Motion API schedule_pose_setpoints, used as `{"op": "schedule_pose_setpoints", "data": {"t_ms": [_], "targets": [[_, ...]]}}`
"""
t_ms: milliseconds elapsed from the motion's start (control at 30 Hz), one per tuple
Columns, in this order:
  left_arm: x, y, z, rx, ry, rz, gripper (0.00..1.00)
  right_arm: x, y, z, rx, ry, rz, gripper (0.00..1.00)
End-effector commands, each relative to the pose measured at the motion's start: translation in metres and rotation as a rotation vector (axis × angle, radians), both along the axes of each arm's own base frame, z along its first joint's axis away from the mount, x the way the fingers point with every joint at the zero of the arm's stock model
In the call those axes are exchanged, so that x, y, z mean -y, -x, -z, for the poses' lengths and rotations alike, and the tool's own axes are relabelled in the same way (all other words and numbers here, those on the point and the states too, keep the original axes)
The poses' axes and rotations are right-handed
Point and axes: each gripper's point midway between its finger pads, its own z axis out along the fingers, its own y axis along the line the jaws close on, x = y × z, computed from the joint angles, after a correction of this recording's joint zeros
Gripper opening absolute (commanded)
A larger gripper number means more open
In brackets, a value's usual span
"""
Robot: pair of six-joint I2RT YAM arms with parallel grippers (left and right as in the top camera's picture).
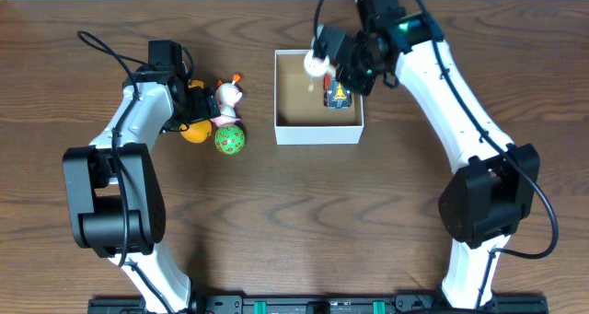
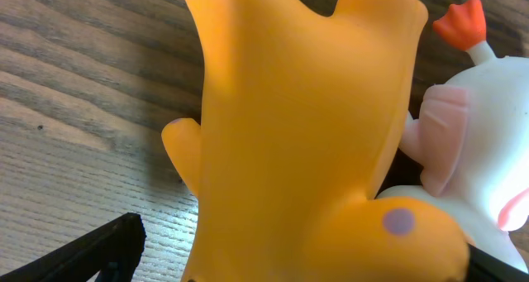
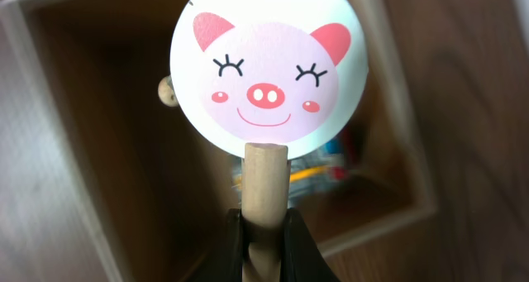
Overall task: Pack container
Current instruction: 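Carry the pig rattle left and lower it into the box, then open the right gripper and withdraw it up and right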
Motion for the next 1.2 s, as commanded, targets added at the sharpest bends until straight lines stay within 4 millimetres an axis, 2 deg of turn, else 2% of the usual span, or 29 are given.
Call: {"op": "schedule_pose_setpoints", "data": {"t_ms": [0, 300, 733, 1167], "targets": [[0.000, 0.000, 0.002, -0.006, -0.002, 0.006, 0.98, -0.009, 0.014, 0.001, 0.026, 0.039, -0.198, 0.01], [0.000, -0.001, 0.002, -0.006, -0.002, 0.006, 0.98, 0.008, 0.028, 0.013, -0.067, 0.071, -0.186, 0.01], [-0.001, 0.000, 0.002, -0.007, -0.003, 0.006, 0.98, 0.021, 0.030, 0.052, -0.174, 0.111, -0.164, 0.01], [-0.001, -0.001, 0.002, -0.006, -0.003, 0.006, 0.98, 0.030, 0.027, 0.054, -0.183, 0.111, -0.142, 0.01]]}}
